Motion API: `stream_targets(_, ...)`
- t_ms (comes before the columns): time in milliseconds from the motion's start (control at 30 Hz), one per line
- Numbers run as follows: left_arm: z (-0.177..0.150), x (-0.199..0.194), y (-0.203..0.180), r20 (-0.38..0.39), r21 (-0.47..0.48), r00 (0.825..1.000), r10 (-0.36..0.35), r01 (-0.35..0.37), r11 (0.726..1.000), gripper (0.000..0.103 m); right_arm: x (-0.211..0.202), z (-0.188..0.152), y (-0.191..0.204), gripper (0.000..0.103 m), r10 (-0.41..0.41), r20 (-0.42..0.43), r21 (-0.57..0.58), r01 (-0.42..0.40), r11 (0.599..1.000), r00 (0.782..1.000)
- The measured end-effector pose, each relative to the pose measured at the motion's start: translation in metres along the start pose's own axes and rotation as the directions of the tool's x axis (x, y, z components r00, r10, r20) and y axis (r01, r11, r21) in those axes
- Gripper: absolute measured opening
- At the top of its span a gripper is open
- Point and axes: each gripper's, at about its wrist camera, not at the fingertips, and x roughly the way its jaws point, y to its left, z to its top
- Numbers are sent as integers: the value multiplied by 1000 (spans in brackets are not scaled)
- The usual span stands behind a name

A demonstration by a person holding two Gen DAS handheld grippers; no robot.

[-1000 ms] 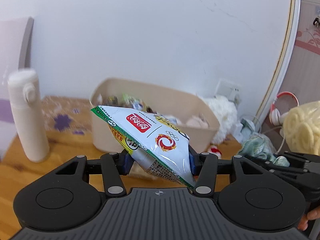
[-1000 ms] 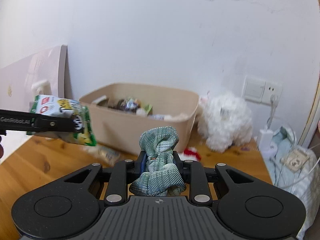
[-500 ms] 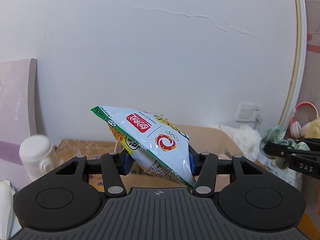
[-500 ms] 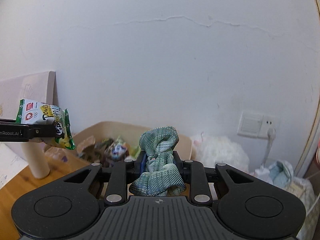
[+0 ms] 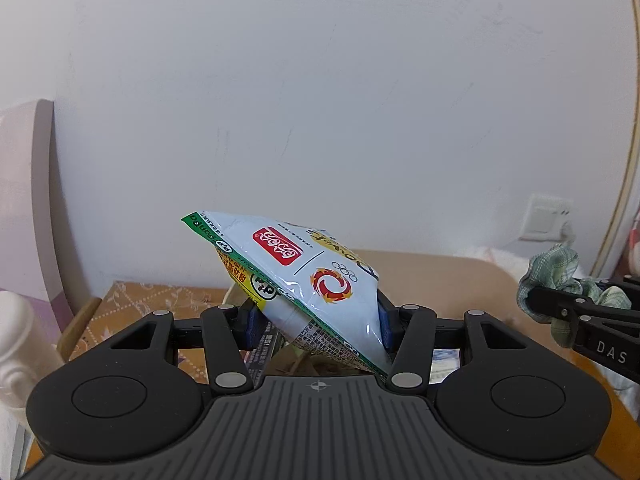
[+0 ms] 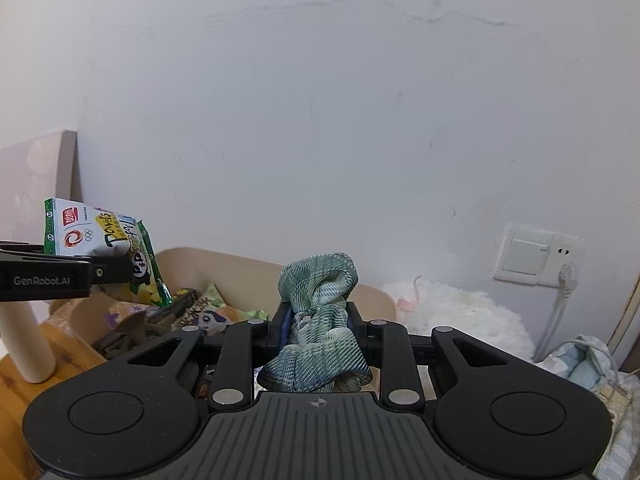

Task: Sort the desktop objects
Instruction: 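Carry the snack bag and plaid scrunchie with both grippers to the beige bin, then open both grippers over the bin to drop the bag and scrunchie, then move both grippers back over the remaining items on the table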

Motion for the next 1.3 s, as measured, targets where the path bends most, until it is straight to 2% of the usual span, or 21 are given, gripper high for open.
stream_targets(200,-2,32,-1,-68,17,998,-1,2,1000,53,31,-9,15,25,-16,-39,-56,13,998,999)
stream_targets(333,-6,41,-4,-76,45,997,12,-8,999,54,48,-14,25,28,-31,-69,-82,25,996,997)
stream_targets(433,-7,43,-8,-97,68,995,9,-2,998,56,50,-19,31,45,-42,-78,-67,37,997,996)
stream_targets(500,-7,41,-9,-86,82,996,8,-1,997,76,51,-15,33,62,-51,-72,-58,47,997,996)
stream_targets(567,-8,35,-10,-48,93,999,14,-9,996,86,48,-14,32,69,-50,-57,-53,47,998,997)
stream_targets(667,-11,27,-10,-50,83,998,-34,38,996,88,41,-14,30,80,-52,-38,-37,51,998,998)
stream_targets(800,-12,23,-7,-40,77,999,-18,21,997,88,32,-12,26,94,-55,-25,-8,55,998,998)
stream_targets(933,-15,13,-2,-37,77,999,-11,14,997,88,23,-17,15,101,-51,-20,13,51,999,999)
stream_targets(1300,-30,-30,17,-48,115,999,-23,28,993,88,-22,-20,9,103,-57,-2,31,57,998,998)
